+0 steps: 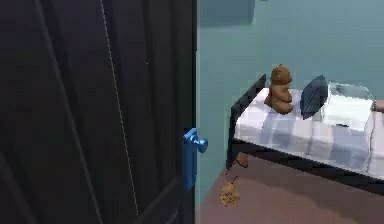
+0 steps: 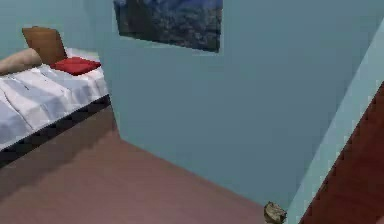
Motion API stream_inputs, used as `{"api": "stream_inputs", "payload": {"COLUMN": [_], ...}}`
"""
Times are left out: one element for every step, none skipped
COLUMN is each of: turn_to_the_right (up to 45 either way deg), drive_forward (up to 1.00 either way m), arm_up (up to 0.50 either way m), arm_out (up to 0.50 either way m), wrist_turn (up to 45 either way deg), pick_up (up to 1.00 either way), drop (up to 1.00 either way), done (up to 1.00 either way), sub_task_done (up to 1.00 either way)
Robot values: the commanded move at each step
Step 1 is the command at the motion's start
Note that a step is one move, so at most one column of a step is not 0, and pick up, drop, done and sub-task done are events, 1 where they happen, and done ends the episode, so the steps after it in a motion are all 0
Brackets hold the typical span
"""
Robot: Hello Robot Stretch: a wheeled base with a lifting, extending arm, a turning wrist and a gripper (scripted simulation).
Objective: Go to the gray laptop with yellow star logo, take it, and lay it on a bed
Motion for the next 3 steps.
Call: {"api": "stream_inputs", "payload": {"turn_to_the_right": [-45.0,-45.0,-45.0], "drive_forward": [0.0,0.0,0.0], "arm_up": [0.0,0.0,0.0], "arm_out": [0.0,0.0,0.0], "wrist_turn": [0.0,0.0,0.0], "pick_up": [0.0,0.0,0.0], "drop": [0.0,0.0,0.0], "done": [0.0,0.0,0.0], "sub_task_done": [0.0,0.0,0.0]}}
